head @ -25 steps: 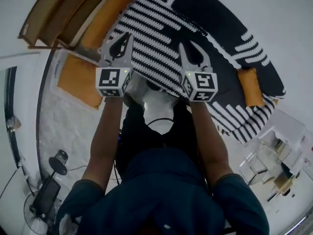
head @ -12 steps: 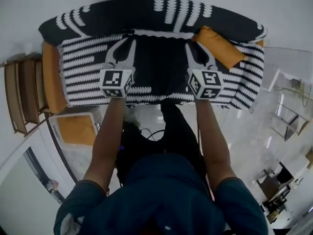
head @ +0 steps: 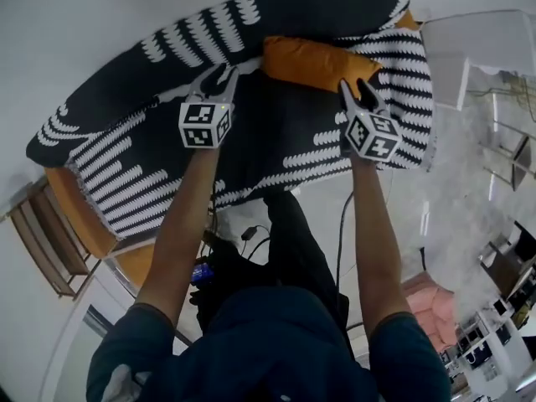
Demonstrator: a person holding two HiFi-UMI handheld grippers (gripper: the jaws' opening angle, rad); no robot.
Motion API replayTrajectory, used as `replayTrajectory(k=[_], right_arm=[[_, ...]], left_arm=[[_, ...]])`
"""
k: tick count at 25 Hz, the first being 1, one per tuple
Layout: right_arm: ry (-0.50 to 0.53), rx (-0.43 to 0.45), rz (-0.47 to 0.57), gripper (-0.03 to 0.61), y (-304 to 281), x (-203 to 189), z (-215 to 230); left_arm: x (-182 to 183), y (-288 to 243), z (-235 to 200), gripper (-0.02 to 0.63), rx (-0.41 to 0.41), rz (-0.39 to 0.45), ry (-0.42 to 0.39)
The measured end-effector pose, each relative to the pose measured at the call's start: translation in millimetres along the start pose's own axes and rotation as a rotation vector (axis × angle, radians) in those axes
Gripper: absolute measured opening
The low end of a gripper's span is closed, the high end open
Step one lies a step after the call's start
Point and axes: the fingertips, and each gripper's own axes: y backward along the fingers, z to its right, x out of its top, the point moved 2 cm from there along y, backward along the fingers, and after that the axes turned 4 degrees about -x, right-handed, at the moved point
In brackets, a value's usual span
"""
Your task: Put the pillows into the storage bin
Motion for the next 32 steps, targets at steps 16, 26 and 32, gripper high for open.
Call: replayTrajectory(k=[16,26,32], right_arm=[[-0.023,-0.119,-0.19,0.236,-140,-82,149],[0.095,-0.122,-0.16,0.072,-96,-75,84],[0.182,-0.006,-0.096,0.072,-67,-51,-15]], left_arm=[[-107,-224,20,0.211,-0.101,-0.26,0.048],[-102,-130,20,0.069,-0.005,-0.15,0.126],[-89,-15,-17,0.066,0.116,-0.042,0.143]])
